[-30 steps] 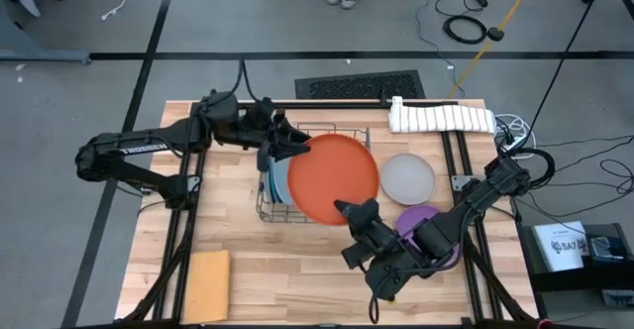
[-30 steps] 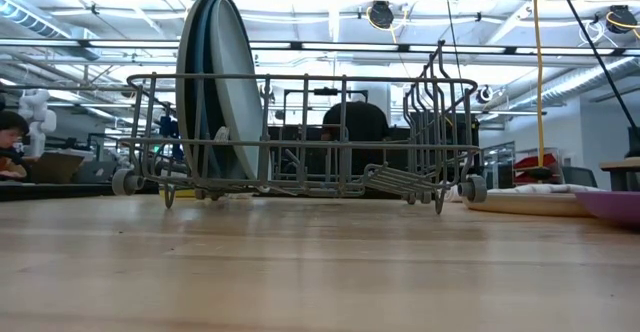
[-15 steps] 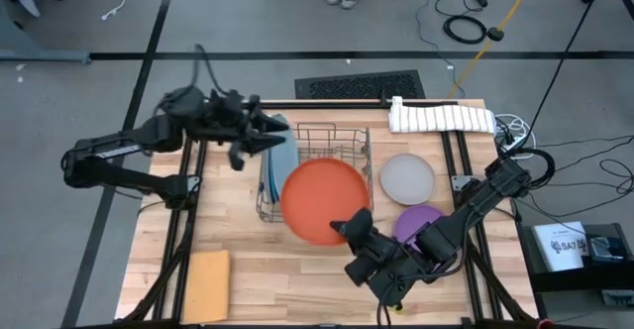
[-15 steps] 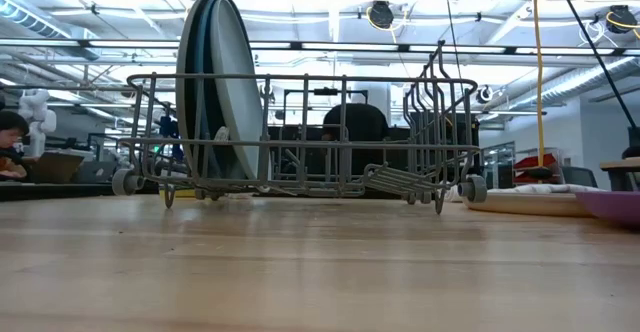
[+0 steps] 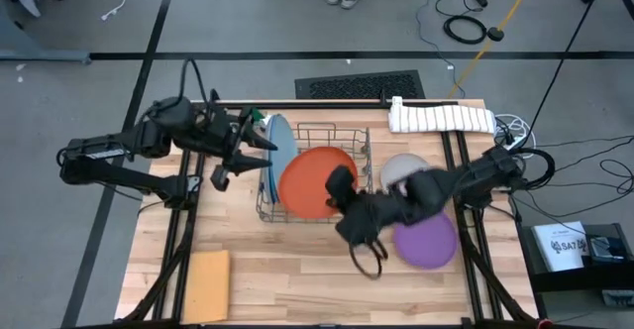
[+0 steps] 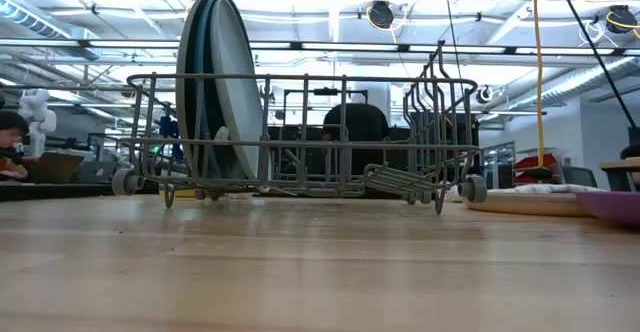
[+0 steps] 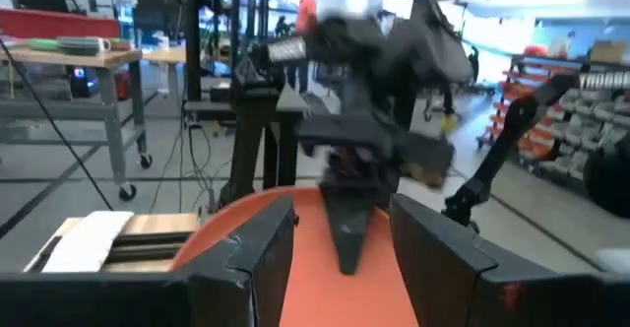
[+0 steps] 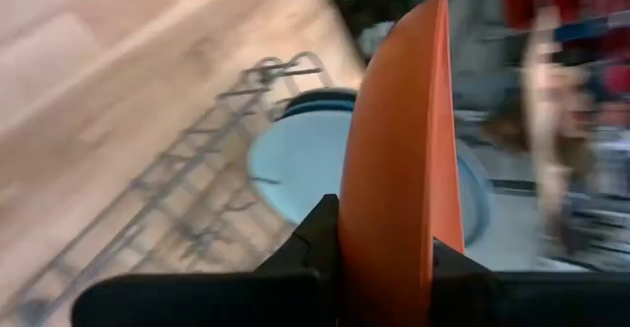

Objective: Sort dishes
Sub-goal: Put the orange plate into the green dish rack

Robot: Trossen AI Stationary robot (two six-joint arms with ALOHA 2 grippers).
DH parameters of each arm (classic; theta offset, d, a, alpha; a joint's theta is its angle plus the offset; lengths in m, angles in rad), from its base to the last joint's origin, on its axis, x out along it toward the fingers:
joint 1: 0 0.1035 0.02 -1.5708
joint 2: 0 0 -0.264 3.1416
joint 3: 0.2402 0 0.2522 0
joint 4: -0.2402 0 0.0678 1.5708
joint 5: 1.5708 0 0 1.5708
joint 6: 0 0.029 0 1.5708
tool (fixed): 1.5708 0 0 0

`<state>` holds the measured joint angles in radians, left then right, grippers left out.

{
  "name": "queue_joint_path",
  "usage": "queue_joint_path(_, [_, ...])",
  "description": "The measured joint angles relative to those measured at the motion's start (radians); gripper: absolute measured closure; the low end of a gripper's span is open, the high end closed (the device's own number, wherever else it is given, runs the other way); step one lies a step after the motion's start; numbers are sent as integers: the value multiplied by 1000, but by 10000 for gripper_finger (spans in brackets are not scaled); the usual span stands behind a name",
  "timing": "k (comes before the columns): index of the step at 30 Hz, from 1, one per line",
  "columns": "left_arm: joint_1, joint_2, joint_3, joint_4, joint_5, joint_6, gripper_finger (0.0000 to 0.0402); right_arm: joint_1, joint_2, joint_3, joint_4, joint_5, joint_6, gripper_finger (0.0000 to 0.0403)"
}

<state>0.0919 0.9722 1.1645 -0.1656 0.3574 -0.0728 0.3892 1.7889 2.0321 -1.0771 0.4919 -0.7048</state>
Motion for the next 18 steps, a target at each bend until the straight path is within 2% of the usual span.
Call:
queue_joint_path(5, [-23, 27, 0, -3, -5, 11, 233, -137, 0, 113, -91, -314, 6, 380])
queue_joint_path(9, [-32, 62, 0, -14, -33, 14, 233, -250, 0, 143, -111, -536, 5, 380])
queue_joint_path(13, [-43, 90, 0, -35, -35, 71, 233, -354, 0, 143, -156, -710, 9, 380])
queue_joint_path(18, [-44, 122, 0, -92, -35, 94, 233, -437, 0, 143, -178, -871, -23, 380])
